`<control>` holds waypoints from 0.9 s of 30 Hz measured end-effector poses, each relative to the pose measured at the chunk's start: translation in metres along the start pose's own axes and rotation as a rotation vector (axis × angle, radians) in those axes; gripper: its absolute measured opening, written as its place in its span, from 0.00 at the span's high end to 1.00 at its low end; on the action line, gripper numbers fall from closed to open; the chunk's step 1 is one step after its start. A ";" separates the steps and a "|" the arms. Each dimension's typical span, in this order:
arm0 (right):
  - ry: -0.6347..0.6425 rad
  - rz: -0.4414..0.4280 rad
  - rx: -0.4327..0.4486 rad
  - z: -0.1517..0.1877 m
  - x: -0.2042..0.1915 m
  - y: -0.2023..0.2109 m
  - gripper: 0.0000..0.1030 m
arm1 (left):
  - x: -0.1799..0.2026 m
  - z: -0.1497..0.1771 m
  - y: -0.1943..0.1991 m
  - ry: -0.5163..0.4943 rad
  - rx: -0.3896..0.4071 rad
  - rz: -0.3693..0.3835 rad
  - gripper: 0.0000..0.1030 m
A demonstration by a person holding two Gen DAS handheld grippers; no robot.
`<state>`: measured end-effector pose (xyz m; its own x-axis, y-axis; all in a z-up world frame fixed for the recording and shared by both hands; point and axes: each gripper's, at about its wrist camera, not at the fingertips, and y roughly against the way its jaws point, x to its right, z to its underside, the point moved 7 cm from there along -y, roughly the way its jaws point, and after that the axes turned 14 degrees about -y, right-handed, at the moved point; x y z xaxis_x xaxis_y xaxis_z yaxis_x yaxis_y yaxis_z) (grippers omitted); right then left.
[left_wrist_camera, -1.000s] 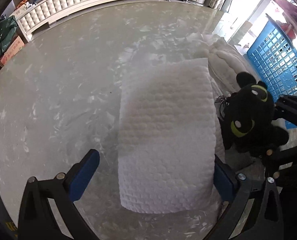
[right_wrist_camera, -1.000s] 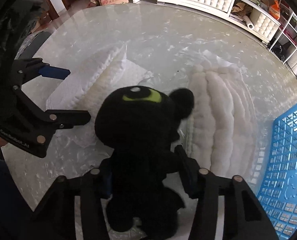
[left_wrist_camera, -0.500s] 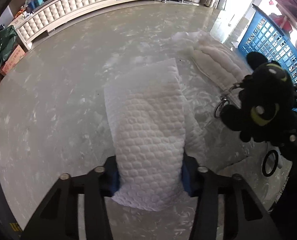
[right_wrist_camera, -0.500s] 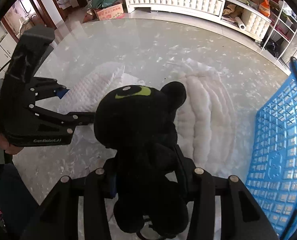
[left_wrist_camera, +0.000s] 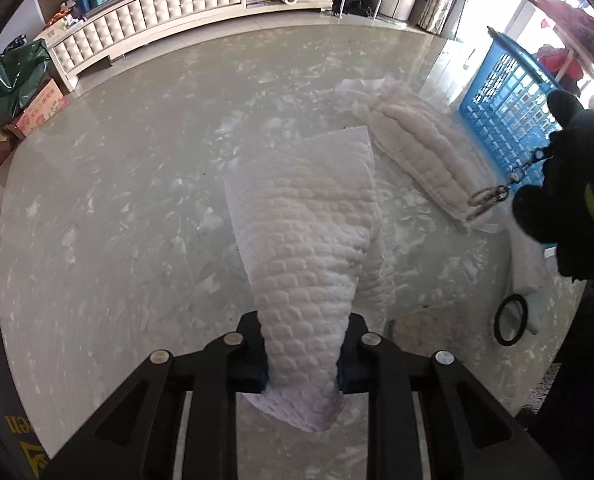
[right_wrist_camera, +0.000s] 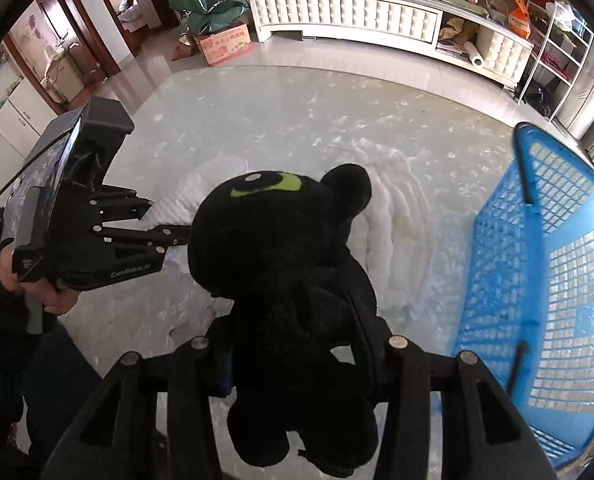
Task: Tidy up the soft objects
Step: 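Carry the black plush toy into the blue basket and release it with the right tool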
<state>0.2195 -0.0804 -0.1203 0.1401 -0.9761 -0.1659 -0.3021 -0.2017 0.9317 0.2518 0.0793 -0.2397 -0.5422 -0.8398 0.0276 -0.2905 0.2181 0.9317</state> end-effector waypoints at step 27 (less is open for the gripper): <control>0.075 0.161 0.043 0.021 0.114 0.095 0.58 | 0.048 0.016 0.061 0.032 0.064 0.049 0.80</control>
<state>0.1875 -0.2129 -0.0576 0.1557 -0.9878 0.0105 -0.3663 -0.0478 0.9293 0.1953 0.0601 -0.1869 -0.5317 -0.8426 0.0855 -0.3147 0.2903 0.9037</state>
